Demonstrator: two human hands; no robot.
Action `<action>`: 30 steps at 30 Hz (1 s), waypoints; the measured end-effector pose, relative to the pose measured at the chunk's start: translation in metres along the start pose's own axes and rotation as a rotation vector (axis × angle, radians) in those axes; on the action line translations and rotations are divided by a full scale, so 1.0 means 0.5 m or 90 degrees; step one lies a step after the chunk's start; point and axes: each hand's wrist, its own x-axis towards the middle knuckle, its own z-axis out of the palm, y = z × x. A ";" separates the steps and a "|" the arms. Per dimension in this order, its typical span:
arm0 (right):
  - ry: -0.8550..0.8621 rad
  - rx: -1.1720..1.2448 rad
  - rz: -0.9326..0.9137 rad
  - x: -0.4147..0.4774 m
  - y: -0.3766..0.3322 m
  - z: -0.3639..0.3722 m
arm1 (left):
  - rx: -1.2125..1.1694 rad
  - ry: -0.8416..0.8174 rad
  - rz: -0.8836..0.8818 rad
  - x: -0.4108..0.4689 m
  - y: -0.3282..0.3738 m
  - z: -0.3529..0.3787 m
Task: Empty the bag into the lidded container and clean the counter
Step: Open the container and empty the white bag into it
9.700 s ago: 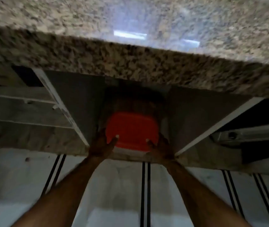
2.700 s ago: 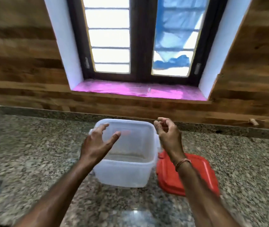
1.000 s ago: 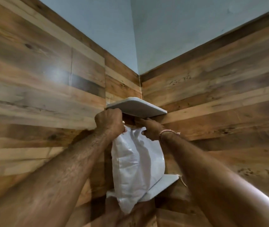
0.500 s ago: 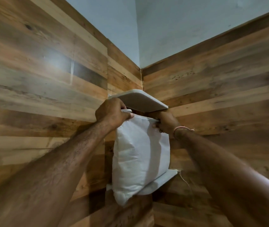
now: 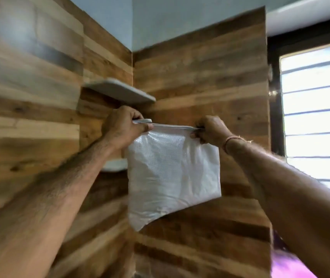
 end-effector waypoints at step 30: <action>-0.406 0.050 0.184 -1.122 0.415 0.121 | -0.270 -0.300 -0.509 -1.178 0.216 0.262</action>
